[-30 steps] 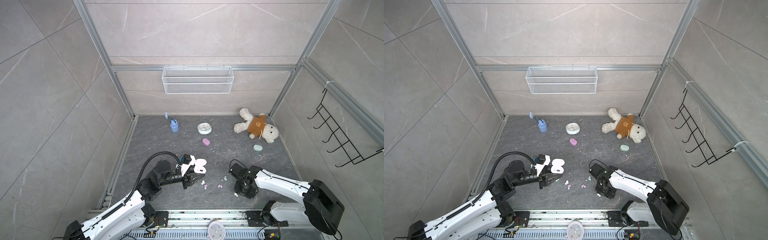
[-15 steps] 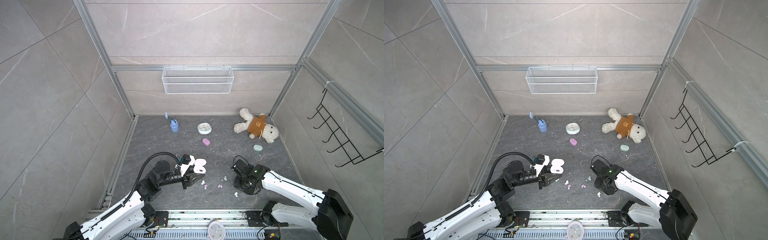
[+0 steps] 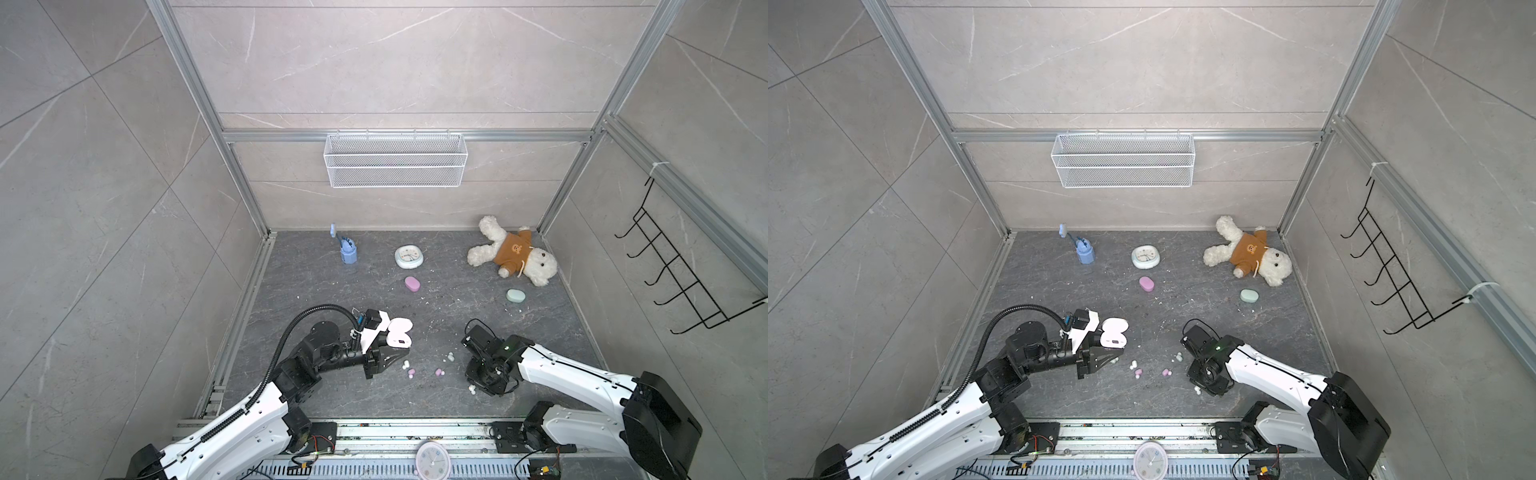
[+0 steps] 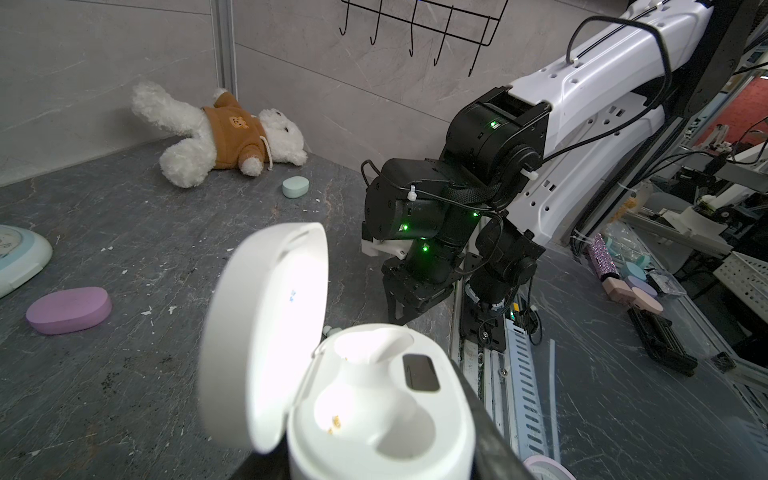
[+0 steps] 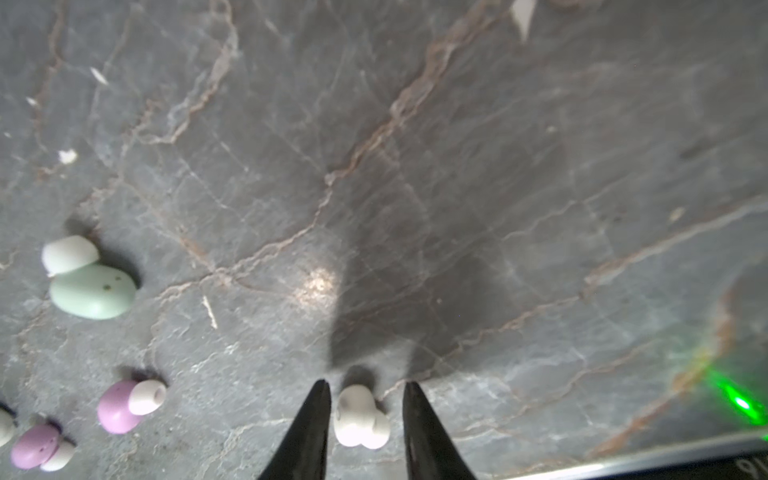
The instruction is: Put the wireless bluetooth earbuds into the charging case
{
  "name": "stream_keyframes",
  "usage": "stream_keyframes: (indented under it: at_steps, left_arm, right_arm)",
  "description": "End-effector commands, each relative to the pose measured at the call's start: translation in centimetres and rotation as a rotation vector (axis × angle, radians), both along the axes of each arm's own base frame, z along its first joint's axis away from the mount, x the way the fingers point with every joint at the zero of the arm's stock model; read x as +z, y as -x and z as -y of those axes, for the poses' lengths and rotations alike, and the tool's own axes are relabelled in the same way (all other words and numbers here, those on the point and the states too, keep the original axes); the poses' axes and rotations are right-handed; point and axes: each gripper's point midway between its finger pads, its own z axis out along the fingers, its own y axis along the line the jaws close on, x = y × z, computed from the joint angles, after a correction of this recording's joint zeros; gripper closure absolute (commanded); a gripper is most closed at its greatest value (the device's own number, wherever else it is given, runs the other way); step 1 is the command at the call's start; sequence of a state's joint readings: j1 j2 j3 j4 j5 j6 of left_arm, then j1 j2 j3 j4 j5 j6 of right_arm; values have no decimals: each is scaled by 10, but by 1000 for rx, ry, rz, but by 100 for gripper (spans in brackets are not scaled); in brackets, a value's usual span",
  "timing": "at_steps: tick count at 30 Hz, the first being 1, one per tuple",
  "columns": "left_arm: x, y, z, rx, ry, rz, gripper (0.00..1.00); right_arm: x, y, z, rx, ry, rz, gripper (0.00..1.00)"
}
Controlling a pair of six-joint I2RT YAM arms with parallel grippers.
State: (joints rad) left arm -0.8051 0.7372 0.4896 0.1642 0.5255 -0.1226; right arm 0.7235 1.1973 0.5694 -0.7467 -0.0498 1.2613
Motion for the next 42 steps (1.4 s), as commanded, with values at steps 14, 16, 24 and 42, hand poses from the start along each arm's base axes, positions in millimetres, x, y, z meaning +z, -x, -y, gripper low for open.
stream_keyframes:
  at_steps: [14,16,24,42]
  left_arm:
    - [21,0,1,-5,44,50,71]
    - [21,0,1,-5,44,48,71]
    - [20,0,1,-5,42,46,71]
    - [18,-2,4,-7,49,33,71]
  right_arm:
    - [-13,13,-1,-13,-10,-64,70]
    - [-14,13,-1,-9,-7,-68,71]
    - [-16,16,-2,0,-8,-86,76]
    - [3,-1,-10,18,-33,-11,84]
